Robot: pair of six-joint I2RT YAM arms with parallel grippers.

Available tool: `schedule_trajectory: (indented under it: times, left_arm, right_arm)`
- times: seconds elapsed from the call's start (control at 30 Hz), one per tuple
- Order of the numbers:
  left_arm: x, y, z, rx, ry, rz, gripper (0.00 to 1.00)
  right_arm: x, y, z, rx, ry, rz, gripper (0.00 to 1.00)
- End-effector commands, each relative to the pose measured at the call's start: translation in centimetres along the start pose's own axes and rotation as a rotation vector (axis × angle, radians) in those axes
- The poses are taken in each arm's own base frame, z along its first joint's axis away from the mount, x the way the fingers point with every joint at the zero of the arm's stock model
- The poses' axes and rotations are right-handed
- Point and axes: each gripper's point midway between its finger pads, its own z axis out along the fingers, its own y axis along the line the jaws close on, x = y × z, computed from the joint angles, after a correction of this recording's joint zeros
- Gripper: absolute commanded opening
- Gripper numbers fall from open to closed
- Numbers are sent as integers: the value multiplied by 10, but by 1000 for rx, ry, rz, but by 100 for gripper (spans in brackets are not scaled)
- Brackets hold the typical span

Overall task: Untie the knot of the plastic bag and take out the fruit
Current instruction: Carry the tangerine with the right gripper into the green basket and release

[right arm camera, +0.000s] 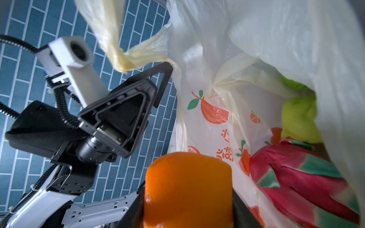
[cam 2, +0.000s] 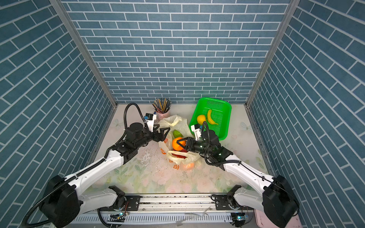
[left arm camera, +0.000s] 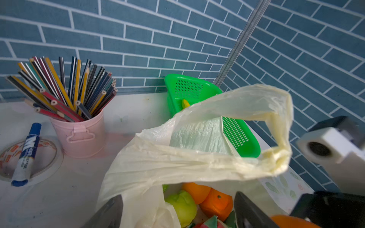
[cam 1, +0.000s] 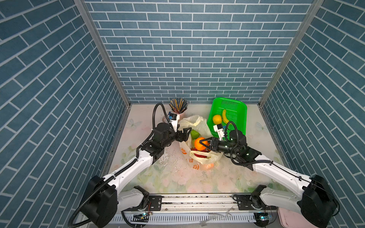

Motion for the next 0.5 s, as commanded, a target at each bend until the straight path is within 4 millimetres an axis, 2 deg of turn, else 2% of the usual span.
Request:
schedule_trajectory:
  times: [0.0, 0.1, 0.23, 0.33, 0.47]
  left_arm:
    - [12, 11, 2, -41, 40, -85, 89]
    - [18, 30, -1, -129, 41, -111, 89]
    - [27, 53, -11, -218, 38, -123, 88]
    - [27, 48, -21, -190, 22, -117, 88]
    - [17, 33, -33, -126, -1, -90, 89]
  right_arm:
    - [-4, -2, -18, 55, -56, -47, 51]
    - [-15, 7, -38, 72, -143, -88, 51]
    - [-41, 10, -68, 166, -309, -152, 52]
    - [-68, 8, -89, 267, -415, -191, 52]
    - [-102, -5, -99, 396, -456, -221, 51]
